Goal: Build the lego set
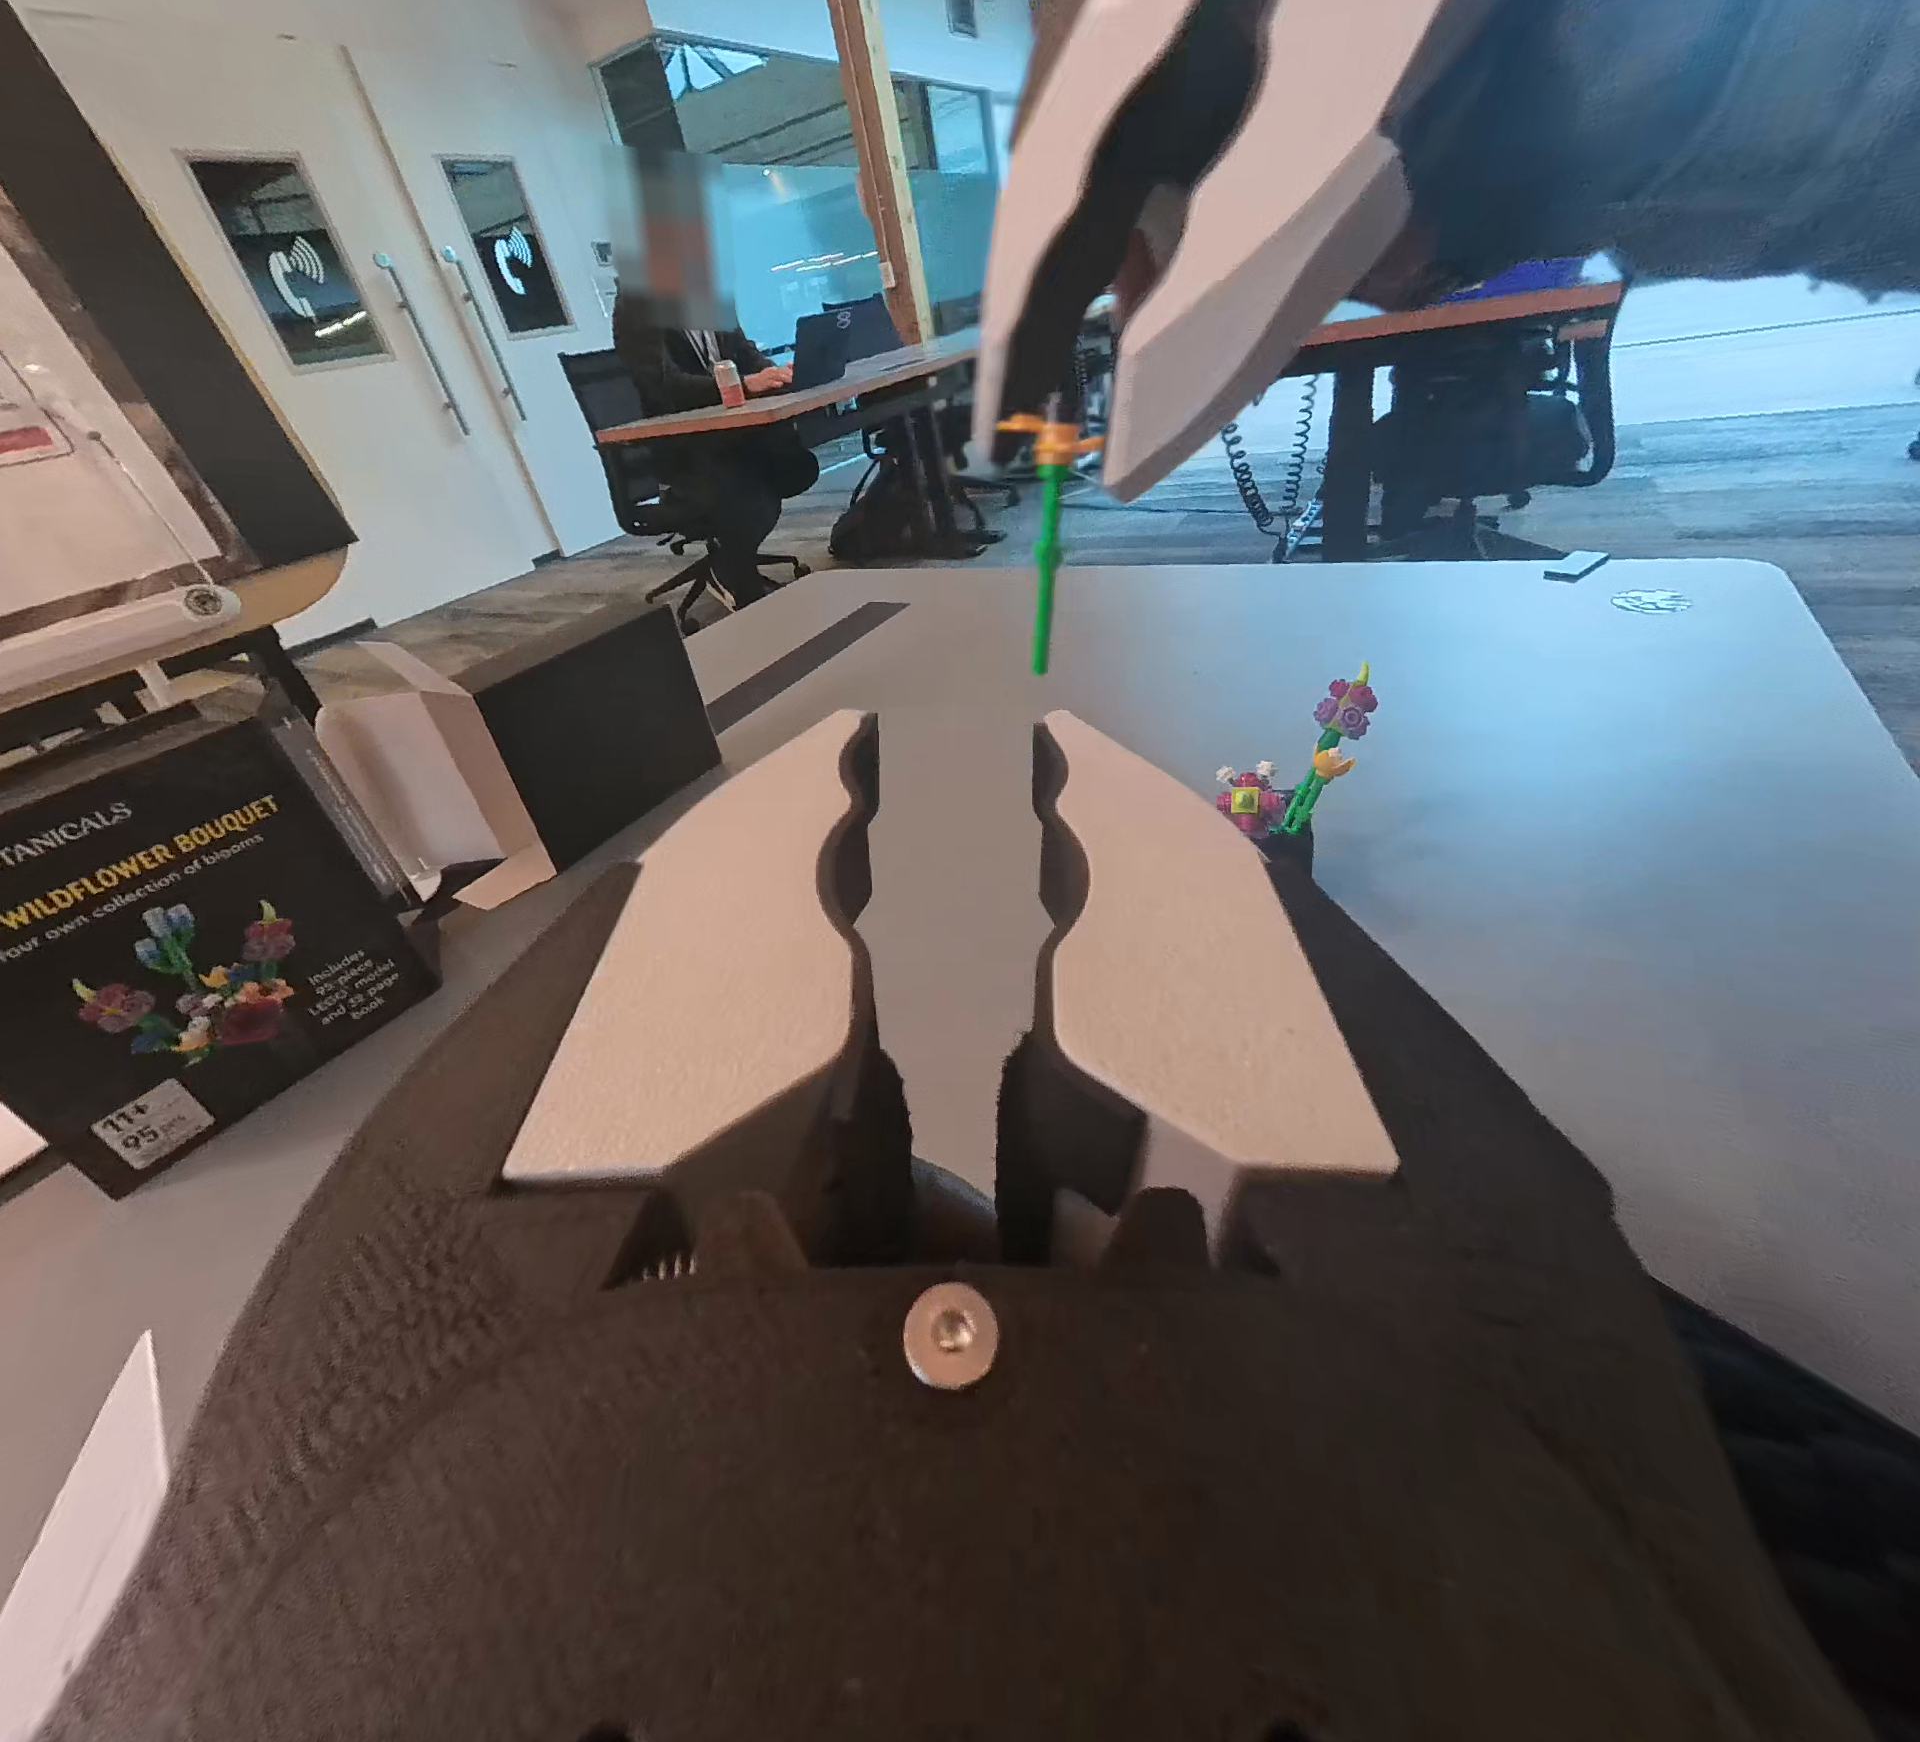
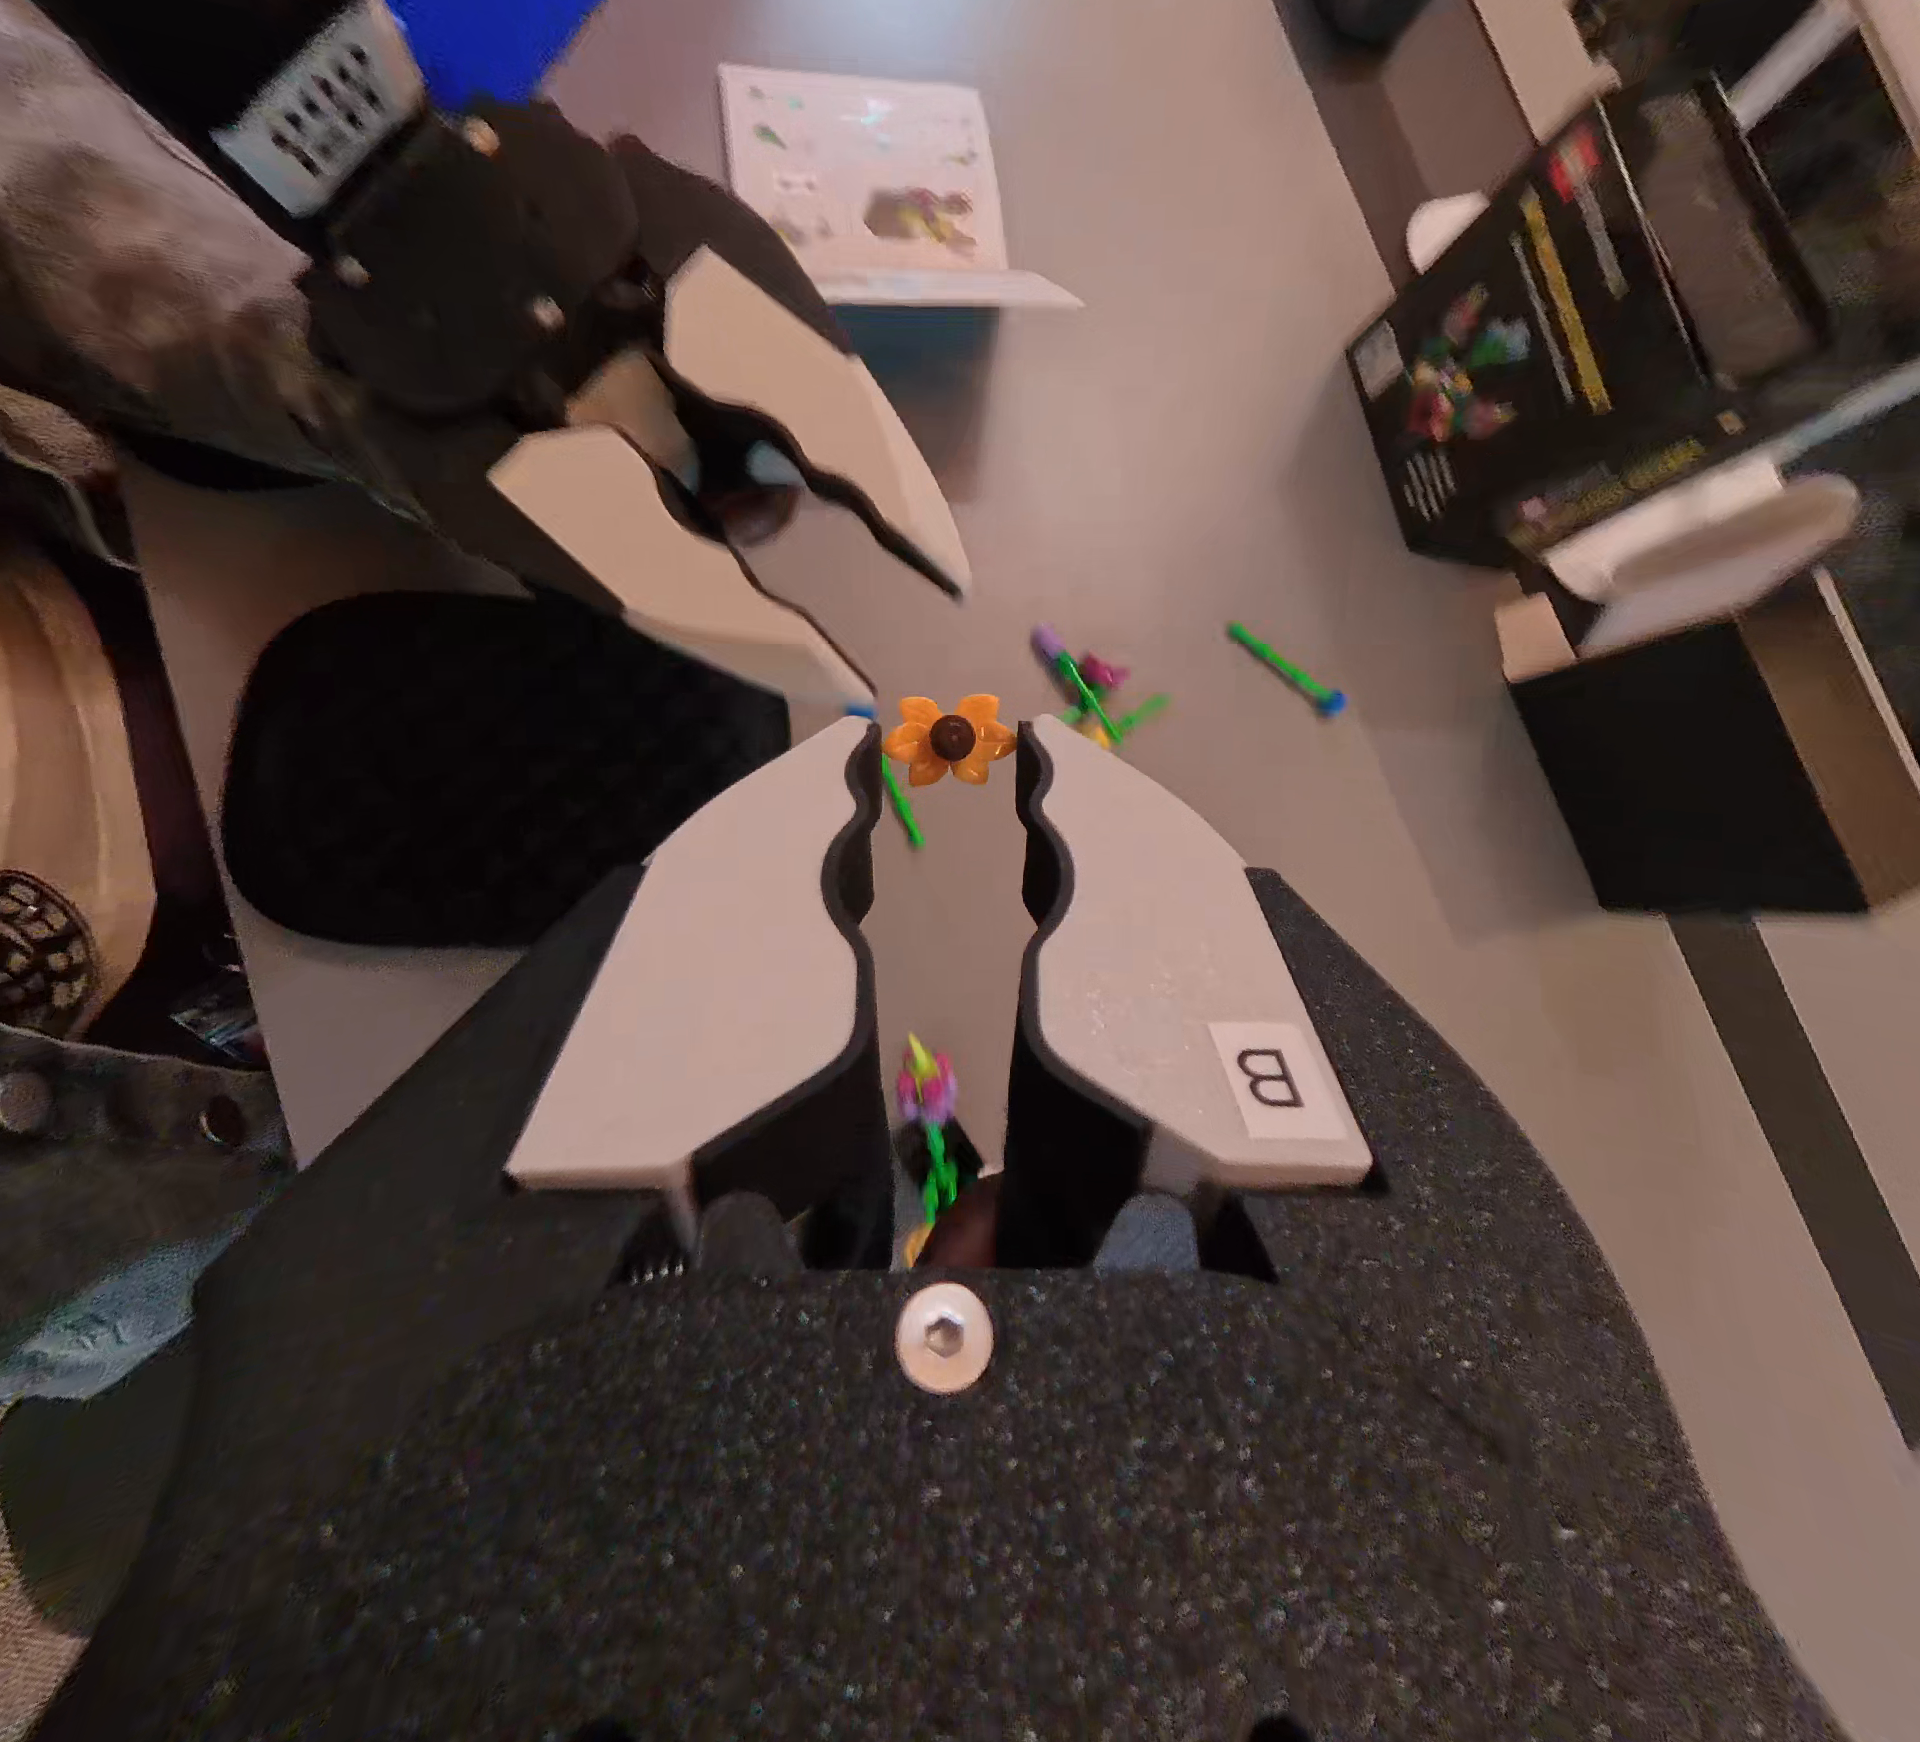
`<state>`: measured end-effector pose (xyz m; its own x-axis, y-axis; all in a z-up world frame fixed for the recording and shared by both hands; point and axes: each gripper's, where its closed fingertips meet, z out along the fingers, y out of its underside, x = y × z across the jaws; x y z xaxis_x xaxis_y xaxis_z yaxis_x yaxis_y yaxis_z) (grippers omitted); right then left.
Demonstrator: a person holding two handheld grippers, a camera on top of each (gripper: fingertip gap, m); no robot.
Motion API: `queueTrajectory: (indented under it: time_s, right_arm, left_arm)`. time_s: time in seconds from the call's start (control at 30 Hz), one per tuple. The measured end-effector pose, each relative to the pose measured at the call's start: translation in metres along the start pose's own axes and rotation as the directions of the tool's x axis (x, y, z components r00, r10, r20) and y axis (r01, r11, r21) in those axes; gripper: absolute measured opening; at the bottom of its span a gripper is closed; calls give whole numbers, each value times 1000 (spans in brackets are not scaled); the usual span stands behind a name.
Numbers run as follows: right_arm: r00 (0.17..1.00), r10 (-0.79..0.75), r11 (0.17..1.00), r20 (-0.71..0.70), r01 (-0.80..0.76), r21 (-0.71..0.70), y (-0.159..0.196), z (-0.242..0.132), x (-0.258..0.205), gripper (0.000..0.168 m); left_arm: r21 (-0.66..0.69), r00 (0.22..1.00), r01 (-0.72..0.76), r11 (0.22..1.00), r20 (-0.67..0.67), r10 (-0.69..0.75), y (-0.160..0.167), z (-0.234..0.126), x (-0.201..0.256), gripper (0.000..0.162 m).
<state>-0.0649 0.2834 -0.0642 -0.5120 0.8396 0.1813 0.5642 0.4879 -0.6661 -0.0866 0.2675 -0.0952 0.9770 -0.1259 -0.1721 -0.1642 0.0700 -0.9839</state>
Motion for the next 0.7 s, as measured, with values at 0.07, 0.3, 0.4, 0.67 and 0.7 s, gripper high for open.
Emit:
queueTrajectory:
  time_s: [0.07, 0.3, 0.4, 0.67, 0.7]
  right_arm:
    - [997, 63, 997, -50, -66, -46, 25, -11, 8, 24]
    - [934, 272, 929, -231, -317, -189, 129, -17, 17, 24]
    - [909, 300, 903, -290, -368, -220, 153, -13, 17, 24]
    - [884, 361, 874, -298, -432, -222, 172, -1, 15, 24]
    - [881, 366, 871, -300, -438, -223, 174, 0, 15, 24]
  left_arm:
    - [2, 1000, 26, 1000, 1, -26, 0, 0, -1, 28]
    - [-7, 999, 31, 999, -6, -31, 2, 2, 2, 29]
    - [-11, 999, 36, 999, -2, -36, 4, 3, 2, 29]
    - [-20, 999, 38, 999, -2, -38, 7, 4, 2, 29]
    - [-20, 999, 38, 999, -3, -39, 7, 4, 2, 28]
